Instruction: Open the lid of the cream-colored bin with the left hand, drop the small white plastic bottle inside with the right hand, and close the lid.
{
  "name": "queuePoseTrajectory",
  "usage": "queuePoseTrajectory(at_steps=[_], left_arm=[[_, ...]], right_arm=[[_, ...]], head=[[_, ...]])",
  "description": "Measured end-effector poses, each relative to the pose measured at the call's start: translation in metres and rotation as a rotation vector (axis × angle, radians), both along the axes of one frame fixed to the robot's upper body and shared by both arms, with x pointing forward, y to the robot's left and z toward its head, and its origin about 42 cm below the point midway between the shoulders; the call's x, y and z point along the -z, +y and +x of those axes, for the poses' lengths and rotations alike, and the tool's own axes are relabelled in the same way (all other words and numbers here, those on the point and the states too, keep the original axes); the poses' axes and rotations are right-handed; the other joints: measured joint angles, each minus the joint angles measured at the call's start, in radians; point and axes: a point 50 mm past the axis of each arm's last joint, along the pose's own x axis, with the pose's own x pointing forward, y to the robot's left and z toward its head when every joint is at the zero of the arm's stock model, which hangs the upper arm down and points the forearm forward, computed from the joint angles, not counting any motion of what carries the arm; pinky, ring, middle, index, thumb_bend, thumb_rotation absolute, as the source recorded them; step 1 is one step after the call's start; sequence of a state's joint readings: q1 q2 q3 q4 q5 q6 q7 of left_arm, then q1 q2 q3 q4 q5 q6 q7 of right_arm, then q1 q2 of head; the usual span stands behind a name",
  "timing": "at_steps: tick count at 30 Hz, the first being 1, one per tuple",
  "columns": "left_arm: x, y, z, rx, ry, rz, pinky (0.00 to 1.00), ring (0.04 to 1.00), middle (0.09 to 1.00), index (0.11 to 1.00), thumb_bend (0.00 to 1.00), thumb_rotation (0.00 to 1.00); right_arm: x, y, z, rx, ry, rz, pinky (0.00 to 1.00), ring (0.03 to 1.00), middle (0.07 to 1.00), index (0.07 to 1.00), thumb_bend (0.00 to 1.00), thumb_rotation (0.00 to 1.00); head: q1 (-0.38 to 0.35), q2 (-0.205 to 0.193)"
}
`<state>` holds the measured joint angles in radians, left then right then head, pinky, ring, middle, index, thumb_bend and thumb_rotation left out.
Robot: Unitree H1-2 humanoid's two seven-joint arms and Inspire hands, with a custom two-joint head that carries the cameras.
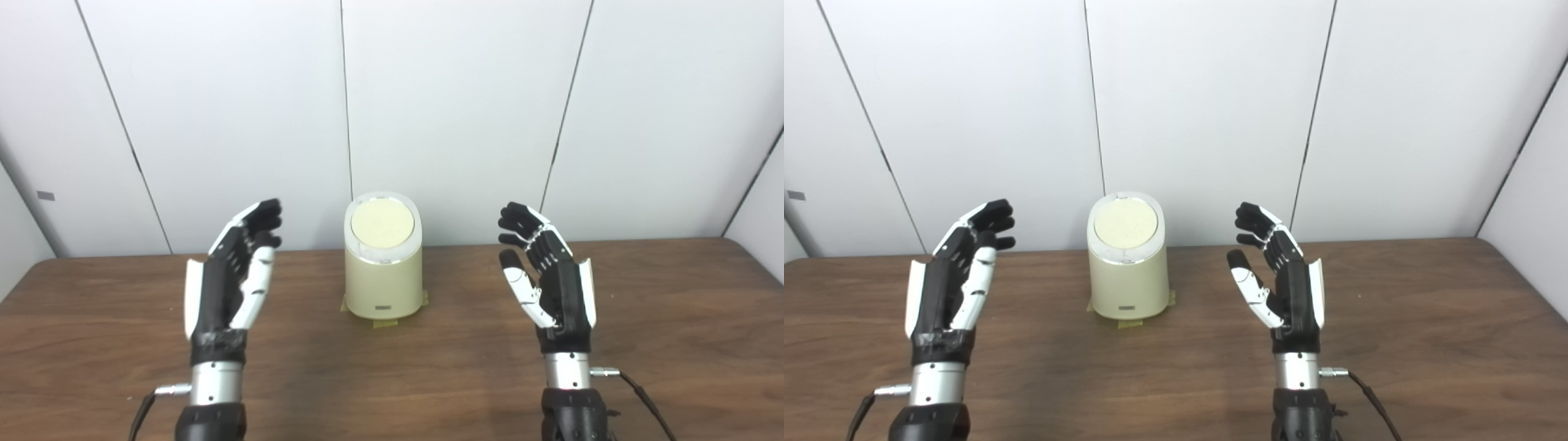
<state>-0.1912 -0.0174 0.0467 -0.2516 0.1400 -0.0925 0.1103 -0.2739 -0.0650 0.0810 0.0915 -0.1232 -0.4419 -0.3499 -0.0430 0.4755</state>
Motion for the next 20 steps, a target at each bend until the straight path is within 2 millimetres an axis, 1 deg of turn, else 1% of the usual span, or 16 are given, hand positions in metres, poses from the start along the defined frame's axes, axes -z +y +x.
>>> queuePoseTrajectory(at_steps=[5, 7, 9, 14, 17, 20], left_arm=[[0.009, 0.002, -0.009, -0.012, -0.002, -0.064, 0.74, 0.795, 0.808, 0.798, 0.26, 0.64], [0.010, 0.004, -0.011, -0.017, -0.007, -0.080, 0.73, 0.790, 0.805, 0.796, 0.27, 0.61], [0.010, 0.007, -0.011, -0.018, -0.009, -0.094, 0.72, 0.786, 0.801, 0.790, 0.27, 0.58], [0.011, 0.008, -0.010, -0.016, -0.007, -0.103, 0.71, 0.776, 0.793, 0.779, 0.27, 0.51], [0.012, 0.005, -0.010, -0.010, -0.001, -0.111, 0.71, 0.775, 0.792, 0.779, 0.27, 0.52], [0.013, 0.002, -0.010, -0.004, 0.004, -0.111, 0.72, 0.782, 0.802, 0.788, 0.26, 0.53]], right_arm=[[0.000, 0.000, 0.000, 0.010, -0.003, -0.016, 0.63, 0.711, 0.732, 0.726, 0.27, 0.44], [0.000, -0.001, 0.000, 0.017, -0.003, -0.017, 0.62, 0.702, 0.728, 0.719, 0.28, 0.39], [0.000, -0.002, 0.000, 0.024, -0.004, -0.018, 0.62, 0.700, 0.725, 0.715, 0.29, 0.37], [0.001, -0.002, 0.001, 0.029, 0.002, -0.016, 0.63, 0.705, 0.727, 0.721, 0.31, 0.37], [0.002, -0.002, 0.000, 0.029, 0.005, -0.031, 0.64, 0.711, 0.736, 0.732, 0.31, 0.42], [0.004, -0.003, 0.000, 0.027, 0.012, -0.045, 0.63, 0.717, 0.742, 0.737, 0.32, 0.43]], head=[[0.002, 0.000], [0.003, 0.002], [0.003, 0.002], [0.000, 0.006], [0.008, 0.002], [0.012, 0.000]])
